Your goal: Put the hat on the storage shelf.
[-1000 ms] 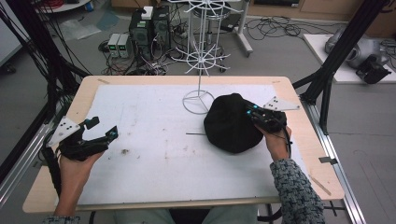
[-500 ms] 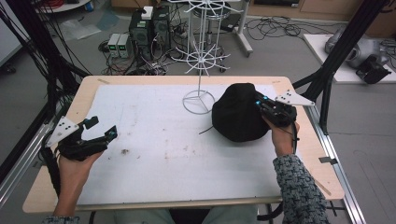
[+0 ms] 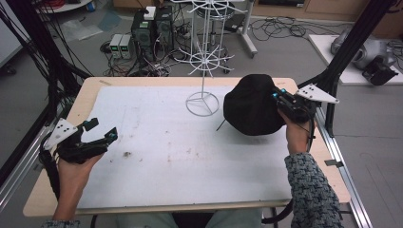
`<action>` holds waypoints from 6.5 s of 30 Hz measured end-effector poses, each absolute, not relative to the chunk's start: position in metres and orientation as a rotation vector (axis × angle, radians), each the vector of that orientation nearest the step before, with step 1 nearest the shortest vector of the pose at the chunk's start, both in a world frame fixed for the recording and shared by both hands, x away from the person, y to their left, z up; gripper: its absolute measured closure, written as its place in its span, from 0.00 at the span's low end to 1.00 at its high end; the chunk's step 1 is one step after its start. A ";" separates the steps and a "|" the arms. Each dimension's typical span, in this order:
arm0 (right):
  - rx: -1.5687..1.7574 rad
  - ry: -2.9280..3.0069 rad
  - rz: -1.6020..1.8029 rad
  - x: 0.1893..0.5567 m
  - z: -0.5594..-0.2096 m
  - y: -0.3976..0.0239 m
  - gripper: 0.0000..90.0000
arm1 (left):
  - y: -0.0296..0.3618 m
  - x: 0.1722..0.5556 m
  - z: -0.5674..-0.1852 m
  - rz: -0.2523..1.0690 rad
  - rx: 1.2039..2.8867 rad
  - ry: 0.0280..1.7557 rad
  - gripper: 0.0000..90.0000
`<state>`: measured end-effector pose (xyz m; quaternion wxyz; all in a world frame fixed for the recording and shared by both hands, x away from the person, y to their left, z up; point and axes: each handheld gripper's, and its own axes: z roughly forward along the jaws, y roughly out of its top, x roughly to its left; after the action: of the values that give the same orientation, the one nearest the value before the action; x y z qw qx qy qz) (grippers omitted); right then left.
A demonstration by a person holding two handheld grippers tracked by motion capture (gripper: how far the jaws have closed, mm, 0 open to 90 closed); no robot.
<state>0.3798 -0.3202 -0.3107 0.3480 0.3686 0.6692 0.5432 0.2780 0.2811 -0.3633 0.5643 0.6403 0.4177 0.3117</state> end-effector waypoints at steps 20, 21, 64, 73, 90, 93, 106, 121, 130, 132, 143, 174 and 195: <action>0.937 1.606 1.482 0.378 -0.262 -0.337 0.97 | 0.282 0.278 -0.362 0.738 1.504 0.982 0.23; 0.935 1.592 1.489 0.379 -0.258 -0.339 0.97 | 0.282 0.277 -0.362 0.738 1.505 0.981 0.23; 0.842 1.434 1.563 0.383 -0.158 -0.349 0.97 | 0.285 0.275 -0.361 0.746 1.495 0.985 0.23; 0.836 1.414 1.587 0.383 -0.146 -0.348 0.97 | 0.286 0.275 -0.361 0.742 1.489 0.987 0.23; 0.828 1.354 1.629 0.387 -0.121 -0.350 0.97 | 0.289 0.274 -0.359 0.742 1.484 0.987 0.23; 0.821 1.346 1.634 0.388 -0.118 -0.353 0.97 | 0.290 0.272 -0.359 0.744 1.478 0.991 0.23; 0.828 1.311 1.682 0.398 -0.107 -0.362 0.97 | 0.302 0.251 -0.360 0.790 1.473 1.033 0.23; 0.800 1.265 1.735 0.406 -0.092 -0.364 0.97 | 0.315 0.235 -0.362 0.820 1.463 1.073 0.23; 0.775 1.254 1.766 0.407 -0.087 -0.359 0.97 | 0.319 0.230 -0.361 0.828 1.451 1.084 0.23; 0.779 1.252 1.775 0.407 -0.087 -0.358 0.97 | 0.319 0.230 -0.361 0.826 1.449 1.083 0.23; 0.791 1.246 1.816 0.411 -0.088 -0.348 0.97 | 0.319 0.231 -0.360 0.825 1.448 1.079 0.23; 0.828 1.298 1.849 0.420 -0.116 -0.325 0.96 | 0.318 0.234 -0.360 0.820 1.450 1.069 0.23; 0.796 1.408 1.887 0.413 -0.159 -0.312 0.96 | 0.314 0.237 -0.360 0.810 1.451 1.063 0.23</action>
<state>0.4127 -0.3117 -0.1587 0.3225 0.3031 0.5362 0.7188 0.2374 0.3145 -0.3596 0.5518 0.6135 0.4493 0.3425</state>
